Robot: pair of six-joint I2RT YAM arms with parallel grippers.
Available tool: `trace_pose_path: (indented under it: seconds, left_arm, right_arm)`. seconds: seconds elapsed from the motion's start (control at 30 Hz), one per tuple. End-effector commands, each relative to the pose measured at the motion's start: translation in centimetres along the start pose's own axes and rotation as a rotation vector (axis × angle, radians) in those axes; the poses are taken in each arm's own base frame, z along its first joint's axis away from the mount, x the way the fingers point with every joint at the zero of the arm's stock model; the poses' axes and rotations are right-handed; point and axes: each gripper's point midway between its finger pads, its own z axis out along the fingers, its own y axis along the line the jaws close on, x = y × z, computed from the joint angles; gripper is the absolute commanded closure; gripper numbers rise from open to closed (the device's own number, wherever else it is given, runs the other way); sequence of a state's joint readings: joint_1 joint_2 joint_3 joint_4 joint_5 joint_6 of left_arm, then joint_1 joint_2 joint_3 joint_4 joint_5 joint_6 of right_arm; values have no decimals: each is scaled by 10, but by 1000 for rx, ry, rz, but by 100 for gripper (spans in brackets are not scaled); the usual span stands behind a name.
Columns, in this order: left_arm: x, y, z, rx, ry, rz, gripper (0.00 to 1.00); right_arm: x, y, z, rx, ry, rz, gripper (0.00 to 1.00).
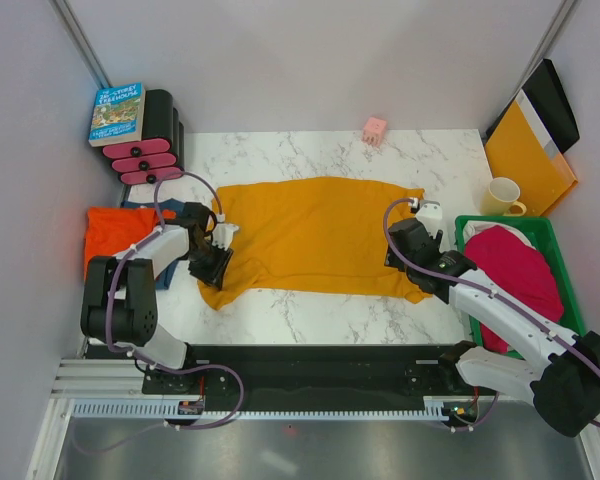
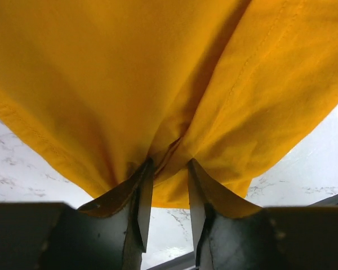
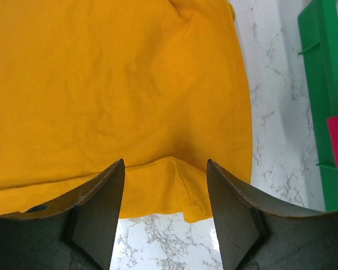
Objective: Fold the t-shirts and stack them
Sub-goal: Flatten out the tshirt
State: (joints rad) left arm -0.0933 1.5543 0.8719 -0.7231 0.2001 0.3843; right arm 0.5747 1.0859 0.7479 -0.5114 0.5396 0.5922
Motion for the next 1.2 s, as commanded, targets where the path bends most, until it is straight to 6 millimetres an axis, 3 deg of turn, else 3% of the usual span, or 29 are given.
trace_pose_path:
  seconds: [0.0, 0.23, 0.4, 0.57, 0.77, 0.9, 1.03, 1.17]
  left_arm:
    - [1, 5, 6, -21, 0, -1, 68]
    - [-1, 5, 0, -35, -27, 5, 98]
    - [-18, 1, -26, -56, -137, 5, 98]
    - [-36, -6, -64, -72, -263, 19, 98]
    - [-40, -15, -89, -70, -325, 23, 98]
    - [-38, -14, -91, -82, -328, 34, 96]
    - [-31, -13, -78, -70, -277, 29, 88]
    - [-29, -13, -71, -54, -256, 21, 87]
  right_arm:
    - [-6, 0, -1, 8, -29, 18, 33]
    - [-8, 6, 2, -2, -23, 16, 33]
    - [-8, 10, 6, -4, -16, 9, 33]
    - [-9, 14, 9, -3, -17, 4, 33]
    - [-2, 10, 13, 21, -6, 22, 31]
    - [4, 13, 15, 9, 14, 33, 31]
    - [1, 18, 17, 3, 16, 42, 31]
    - [-4, 22, 17, -3, 13, 47, 31]
